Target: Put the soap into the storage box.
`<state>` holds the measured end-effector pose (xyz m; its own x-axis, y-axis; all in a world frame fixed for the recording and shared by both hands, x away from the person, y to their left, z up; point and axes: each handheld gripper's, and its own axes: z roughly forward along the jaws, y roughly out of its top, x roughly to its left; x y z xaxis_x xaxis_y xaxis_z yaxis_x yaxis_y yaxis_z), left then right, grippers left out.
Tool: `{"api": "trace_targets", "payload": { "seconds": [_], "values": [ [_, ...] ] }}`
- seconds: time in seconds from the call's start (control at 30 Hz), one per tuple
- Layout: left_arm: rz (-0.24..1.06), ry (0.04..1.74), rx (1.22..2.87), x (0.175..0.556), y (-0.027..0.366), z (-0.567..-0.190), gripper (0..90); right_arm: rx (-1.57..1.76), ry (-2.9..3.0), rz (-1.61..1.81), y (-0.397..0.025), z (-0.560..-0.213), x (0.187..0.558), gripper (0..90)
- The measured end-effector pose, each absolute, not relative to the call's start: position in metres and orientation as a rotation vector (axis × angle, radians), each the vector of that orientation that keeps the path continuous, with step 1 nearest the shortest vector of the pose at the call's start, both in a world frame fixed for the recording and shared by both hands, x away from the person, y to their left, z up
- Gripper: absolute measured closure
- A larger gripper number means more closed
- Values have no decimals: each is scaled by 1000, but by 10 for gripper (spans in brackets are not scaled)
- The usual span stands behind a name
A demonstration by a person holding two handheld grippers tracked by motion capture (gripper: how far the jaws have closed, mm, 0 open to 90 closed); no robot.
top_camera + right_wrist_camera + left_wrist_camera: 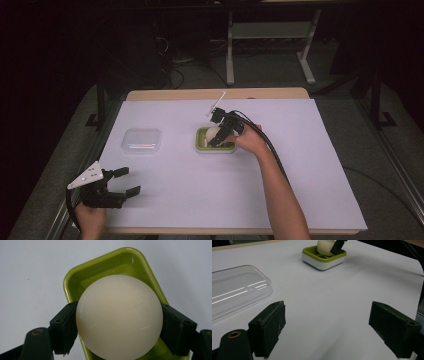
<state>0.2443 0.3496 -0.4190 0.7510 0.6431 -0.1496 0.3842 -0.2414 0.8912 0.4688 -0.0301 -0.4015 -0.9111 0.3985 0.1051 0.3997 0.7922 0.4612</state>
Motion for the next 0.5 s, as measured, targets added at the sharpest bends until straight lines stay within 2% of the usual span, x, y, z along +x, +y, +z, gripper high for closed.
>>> {"api": "trace_targets", "payload": {
  "seconds": [0.5],
  "values": [
    [299, 791, 1866, 244, 350, -419, 132, -674, -2977, -750, -30, -403, 469, 225]
  ]
}}
